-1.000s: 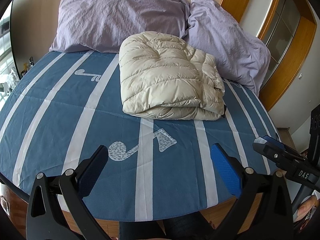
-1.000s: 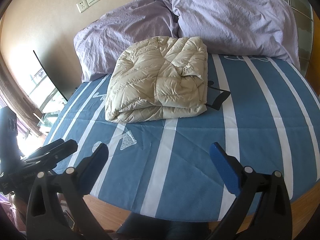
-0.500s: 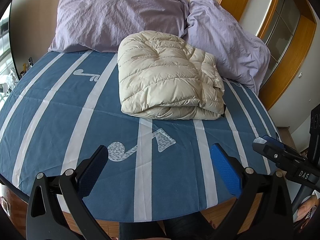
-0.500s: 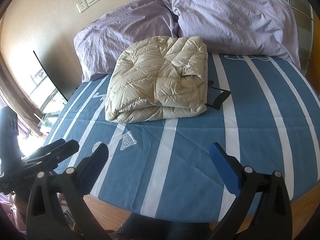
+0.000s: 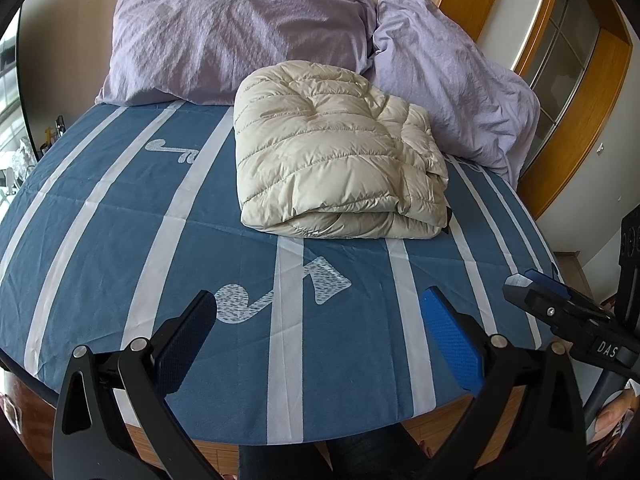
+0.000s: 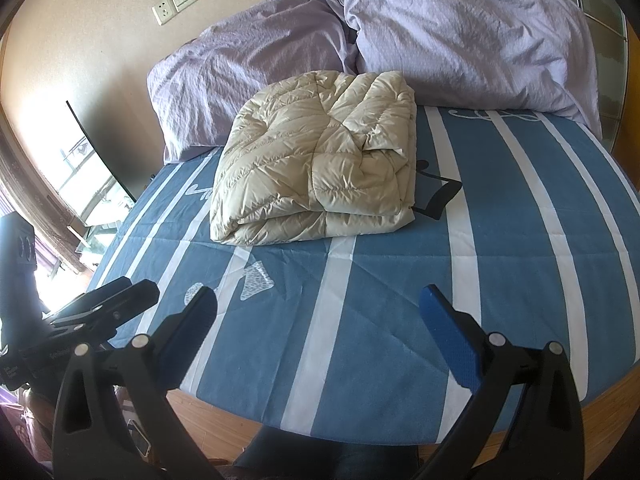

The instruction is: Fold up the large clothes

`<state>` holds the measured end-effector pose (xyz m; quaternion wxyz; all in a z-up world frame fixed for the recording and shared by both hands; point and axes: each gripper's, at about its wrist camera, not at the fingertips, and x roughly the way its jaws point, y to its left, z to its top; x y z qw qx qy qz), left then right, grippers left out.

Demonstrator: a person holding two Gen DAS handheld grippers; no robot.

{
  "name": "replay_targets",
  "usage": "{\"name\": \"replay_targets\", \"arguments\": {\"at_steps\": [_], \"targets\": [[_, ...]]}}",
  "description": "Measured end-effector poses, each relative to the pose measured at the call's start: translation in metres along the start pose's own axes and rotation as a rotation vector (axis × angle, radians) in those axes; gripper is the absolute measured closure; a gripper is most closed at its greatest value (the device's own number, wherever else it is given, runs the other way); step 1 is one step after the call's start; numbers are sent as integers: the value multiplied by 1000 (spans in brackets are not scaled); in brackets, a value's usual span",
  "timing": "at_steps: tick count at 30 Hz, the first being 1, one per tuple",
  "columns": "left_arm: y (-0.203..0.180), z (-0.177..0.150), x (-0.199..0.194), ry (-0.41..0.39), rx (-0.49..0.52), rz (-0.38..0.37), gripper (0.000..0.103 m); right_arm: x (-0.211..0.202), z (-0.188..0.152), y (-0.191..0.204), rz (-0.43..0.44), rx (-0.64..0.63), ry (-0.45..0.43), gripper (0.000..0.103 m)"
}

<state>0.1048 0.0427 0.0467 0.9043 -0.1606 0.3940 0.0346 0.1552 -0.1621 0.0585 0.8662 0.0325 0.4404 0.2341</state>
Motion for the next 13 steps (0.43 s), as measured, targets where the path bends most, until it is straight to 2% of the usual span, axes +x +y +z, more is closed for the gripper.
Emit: {"name": "replay_targets", "arguments": {"at_steps": [13], "targets": [[-3,-1,3,1,5,-2,1,1,-1,1,2,-2,1,2]]}}
